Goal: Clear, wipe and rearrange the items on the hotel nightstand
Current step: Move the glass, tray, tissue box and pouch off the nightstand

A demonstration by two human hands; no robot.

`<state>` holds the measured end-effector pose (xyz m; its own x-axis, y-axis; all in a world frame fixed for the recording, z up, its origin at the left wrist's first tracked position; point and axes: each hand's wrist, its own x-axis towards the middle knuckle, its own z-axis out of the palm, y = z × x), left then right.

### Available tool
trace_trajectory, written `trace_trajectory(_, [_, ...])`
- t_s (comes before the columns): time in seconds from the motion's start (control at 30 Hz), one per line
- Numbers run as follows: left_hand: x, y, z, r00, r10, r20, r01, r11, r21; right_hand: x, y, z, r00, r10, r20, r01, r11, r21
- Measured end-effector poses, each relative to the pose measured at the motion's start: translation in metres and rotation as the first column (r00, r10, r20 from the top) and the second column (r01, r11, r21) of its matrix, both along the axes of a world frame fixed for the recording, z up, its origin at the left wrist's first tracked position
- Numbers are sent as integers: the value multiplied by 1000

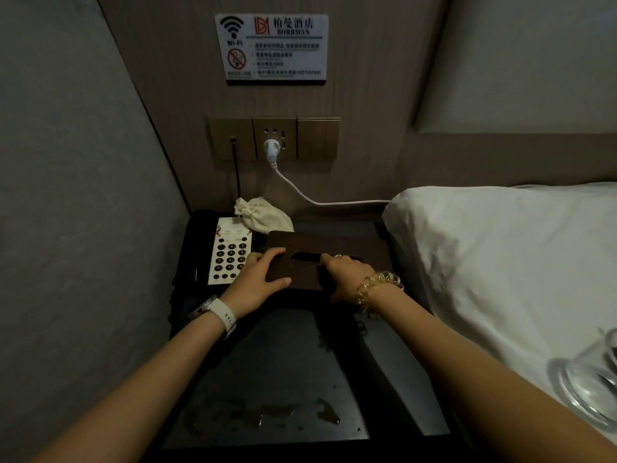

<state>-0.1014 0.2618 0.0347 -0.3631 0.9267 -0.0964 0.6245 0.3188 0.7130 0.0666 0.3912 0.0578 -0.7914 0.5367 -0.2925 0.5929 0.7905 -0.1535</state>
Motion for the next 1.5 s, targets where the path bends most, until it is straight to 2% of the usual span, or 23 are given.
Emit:
trace_trajectory(0.07, [5, -5, 5, 998, 35, 59, -38, 999, 39, 5, -3, 11, 1000, 13, -28, -12, 1000, 13])
trace_trajectory(0.17, [11, -12, 21, 962, 84, 260, -118, 986, 120, 16, -7, 34, 996, 50, -67, -48, 998, 40])
trace_trajectory(0.3, [24, -22, 52, 823, 169, 542, -277, 953, 124, 36, -11, 73, 991, 73, -113, -63, 994, 85])
trace_trajectory(0.53, [67, -18, 115, 684, 35, 729, -249, 950, 187, 90, 1, 151, 989, 0, -146, 20, 991, 133])
trace_trajectory(0.77, [157, 21, 144, 600, -120, 791, -104, 969, 226, 190, 25, 197, 985, -144, -95, 160, 968, 194])
trace_trajectory(1.0, [256, 60, 139, 552, -212, 806, 54, 974, 219, 292, 42, 200, 957, -289, -30, 289, 935, 203])
trace_trajectory(1.23, [306, 80, 115, 558, -177, 811, 92, 984, 152, 344, 52, 171, 930, -364, 52, 347, 916, 202])
trace_trajectory(1.37, [314, 84, 102, 597, -164, 786, 132, 986, 106, 358, 55, 151, 928, -367, 63, 350, 918, 188])
trace_trajectory(1.5, [315, 86, 95, 594, -165, 787, 130, 986, 108, 362, 56, 144, 923, -379, 65, 361, 912, 194])
